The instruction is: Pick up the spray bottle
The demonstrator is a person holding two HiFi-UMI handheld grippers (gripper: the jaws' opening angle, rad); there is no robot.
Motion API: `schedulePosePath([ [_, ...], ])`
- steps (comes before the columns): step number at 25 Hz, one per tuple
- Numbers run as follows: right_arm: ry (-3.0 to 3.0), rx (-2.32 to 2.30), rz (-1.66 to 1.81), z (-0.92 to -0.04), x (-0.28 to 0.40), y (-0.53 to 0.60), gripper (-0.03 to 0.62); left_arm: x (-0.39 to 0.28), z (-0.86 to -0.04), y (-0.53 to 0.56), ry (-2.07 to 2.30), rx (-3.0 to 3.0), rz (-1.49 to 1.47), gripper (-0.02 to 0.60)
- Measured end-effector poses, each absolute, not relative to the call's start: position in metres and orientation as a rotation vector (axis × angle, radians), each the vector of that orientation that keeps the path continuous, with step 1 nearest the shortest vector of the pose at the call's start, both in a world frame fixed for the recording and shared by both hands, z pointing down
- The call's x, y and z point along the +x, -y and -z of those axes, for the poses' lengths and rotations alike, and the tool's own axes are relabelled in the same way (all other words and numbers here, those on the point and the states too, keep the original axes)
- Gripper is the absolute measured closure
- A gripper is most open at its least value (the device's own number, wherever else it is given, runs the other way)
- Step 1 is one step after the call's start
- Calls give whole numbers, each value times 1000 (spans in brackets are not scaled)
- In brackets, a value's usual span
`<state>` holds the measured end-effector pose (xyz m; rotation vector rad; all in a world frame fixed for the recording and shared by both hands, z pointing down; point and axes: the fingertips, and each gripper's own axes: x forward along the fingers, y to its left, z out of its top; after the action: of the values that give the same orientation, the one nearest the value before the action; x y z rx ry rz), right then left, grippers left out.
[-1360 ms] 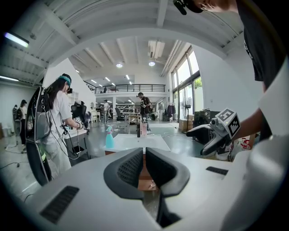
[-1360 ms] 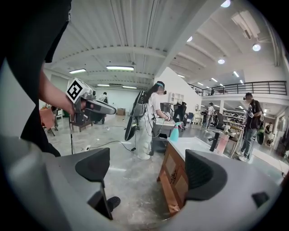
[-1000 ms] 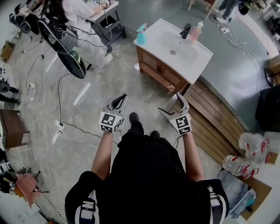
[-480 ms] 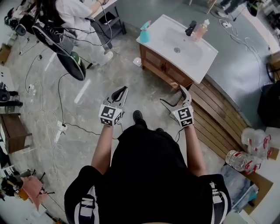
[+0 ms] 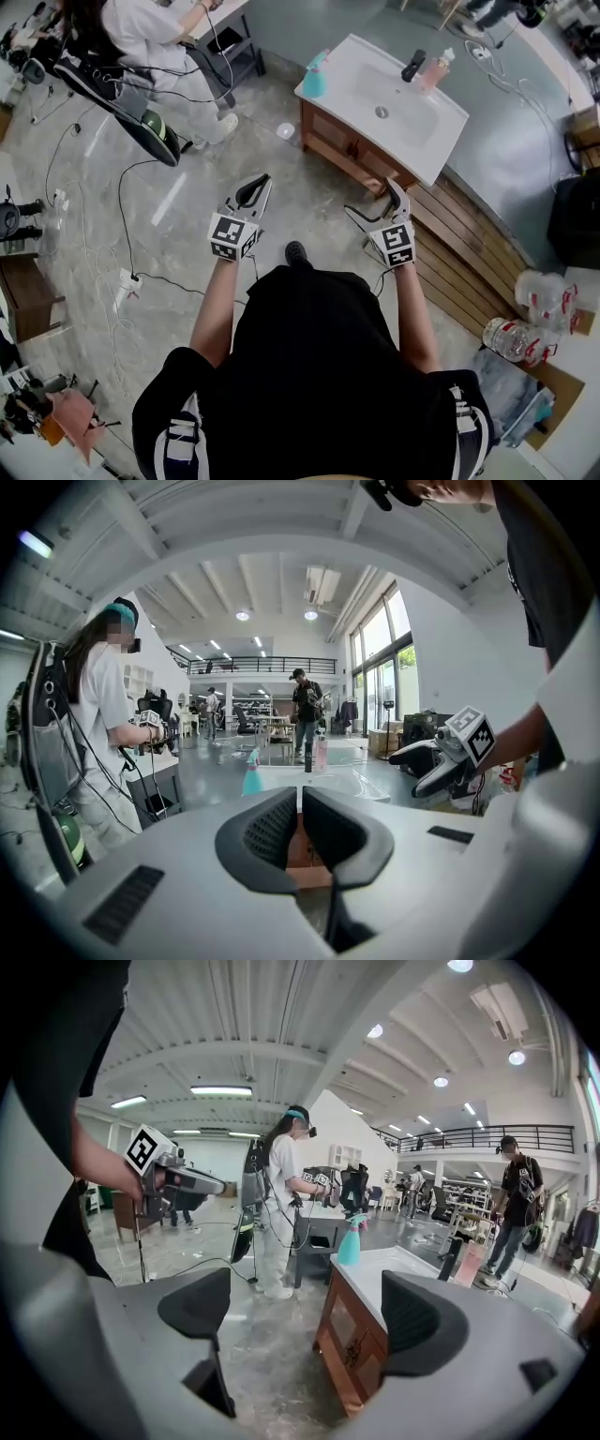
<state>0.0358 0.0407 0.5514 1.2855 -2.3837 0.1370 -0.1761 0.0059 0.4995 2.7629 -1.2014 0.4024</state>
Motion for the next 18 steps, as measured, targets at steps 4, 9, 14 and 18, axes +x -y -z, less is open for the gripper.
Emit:
schedulePosePath([
  [4, 2368, 1303, -124, -553, 25, -19, 75, -193, -504, 12, 1197, 2764, -403, 546],
  [9, 2376, 1281, -26, -542, -8, -5, 94, -218, -507, 24, 1220, 2748, -412, 546],
  [14, 2400, 1245, -27, -542, -20, 13, 95, -229, -511, 30, 1253, 2715, -416, 546],
  [18, 2410, 1216, -12, -545, -14, 44, 95, -230, -513, 46, 1292, 2690, -427, 546],
])
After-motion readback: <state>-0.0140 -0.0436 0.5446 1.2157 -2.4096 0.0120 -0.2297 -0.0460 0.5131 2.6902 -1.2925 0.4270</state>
